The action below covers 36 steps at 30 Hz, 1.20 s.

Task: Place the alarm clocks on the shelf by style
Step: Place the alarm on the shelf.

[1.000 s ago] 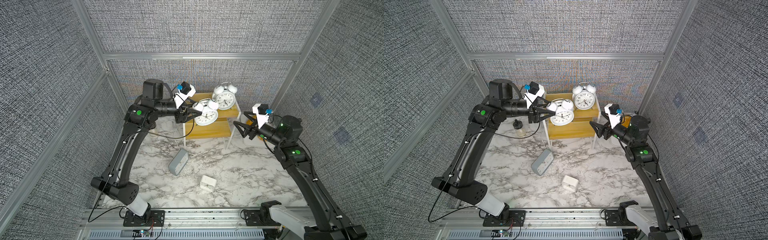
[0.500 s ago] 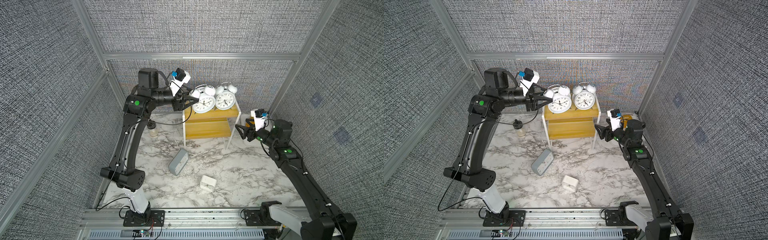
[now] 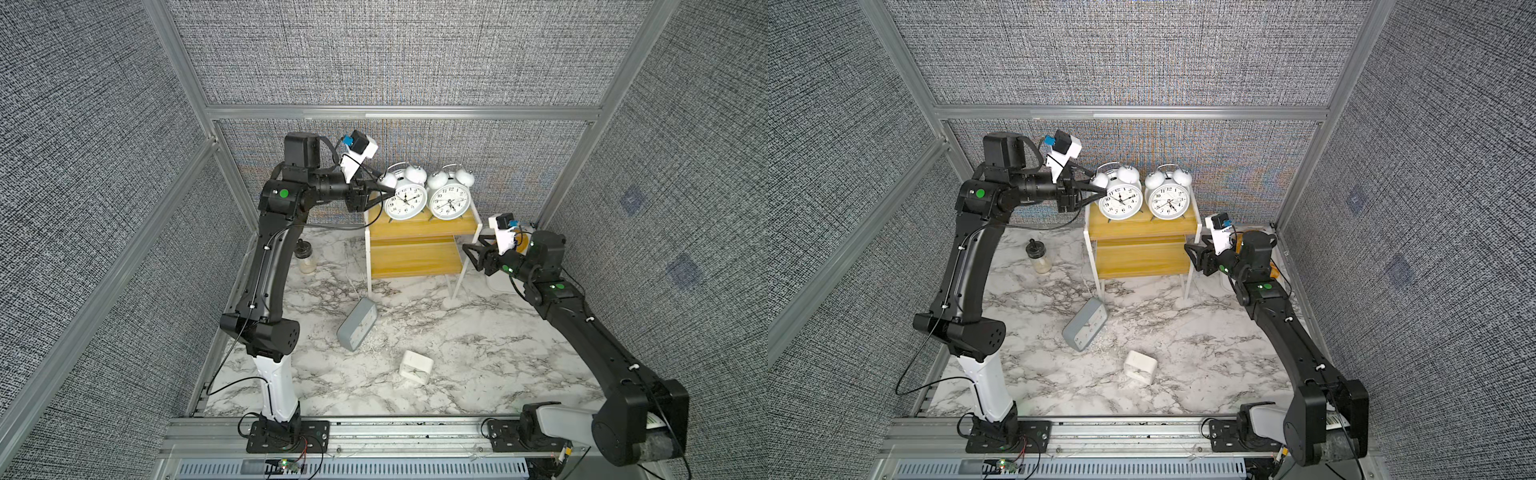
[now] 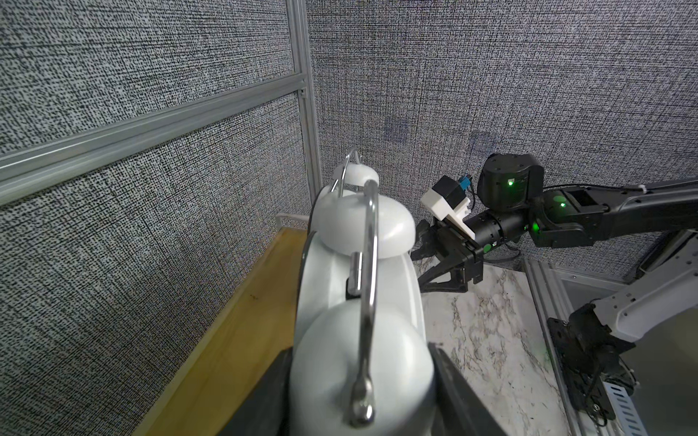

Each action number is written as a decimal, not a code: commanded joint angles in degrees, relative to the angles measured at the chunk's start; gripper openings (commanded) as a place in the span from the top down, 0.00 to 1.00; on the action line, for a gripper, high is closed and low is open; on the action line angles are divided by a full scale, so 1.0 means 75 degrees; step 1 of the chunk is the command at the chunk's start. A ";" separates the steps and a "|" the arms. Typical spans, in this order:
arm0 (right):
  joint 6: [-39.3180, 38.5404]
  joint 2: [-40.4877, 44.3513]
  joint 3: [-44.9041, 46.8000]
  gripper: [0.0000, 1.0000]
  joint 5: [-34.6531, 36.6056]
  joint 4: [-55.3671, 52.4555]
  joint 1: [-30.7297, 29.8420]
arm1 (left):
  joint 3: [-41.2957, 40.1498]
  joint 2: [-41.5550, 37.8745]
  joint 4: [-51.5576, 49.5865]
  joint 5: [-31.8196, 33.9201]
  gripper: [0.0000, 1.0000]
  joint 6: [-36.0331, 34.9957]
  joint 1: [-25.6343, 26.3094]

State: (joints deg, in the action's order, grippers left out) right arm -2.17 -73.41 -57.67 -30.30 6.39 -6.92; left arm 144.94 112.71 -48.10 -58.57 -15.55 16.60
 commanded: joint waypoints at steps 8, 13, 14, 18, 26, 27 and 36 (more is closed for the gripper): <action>-0.0062 -0.0249 0.0043 0.49 0.0553 0.0566 -0.0249 | 0.0162 0.0139 0.0372 -0.0390 0.78 0.0011 -0.0260; -0.0050 -0.0343 0.0049 0.55 0.0590 0.0612 -0.0298 | 0.0162 0.0372 0.0303 -0.0552 0.77 -0.0037 -0.0280; -0.0050 -0.0347 0.0049 0.55 0.0605 0.0621 -0.0310 | 0.0173 0.0414 0.0301 -0.0578 0.77 -0.0025 -0.0280; -0.0031 -0.0410 0.0018 0.57 0.0631 0.0625 -0.0366 | 0.0183 0.0517 0.0243 -0.0560 0.76 -0.0098 -0.0280; -0.0037 -0.0434 -0.0012 0.57 0.0695 0.0601 -0.0383 | 0.0212 0.0561 0.0207 -0.0523 0.73 -0.0152 -0.0281; -0.0038 -0.0434 -0.0016 0.57 0.0691 0.0601 -0.0379 | 0.0209 0.0563 0.0209 -0.0522 0.71 -0.0142 -0.0282; -0.0038 -0.0466 -0.0011 0.57 0.0713 0.0599 -0.0386 | 0.0415 0.0594 0.0192 -0.0523 0.67 -0.0118 -0.0281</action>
State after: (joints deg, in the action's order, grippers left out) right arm -2.33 -76.73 -57.45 -25.41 9.63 -9.74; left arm 147.06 116.99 -48.49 -60.60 -16.27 14.50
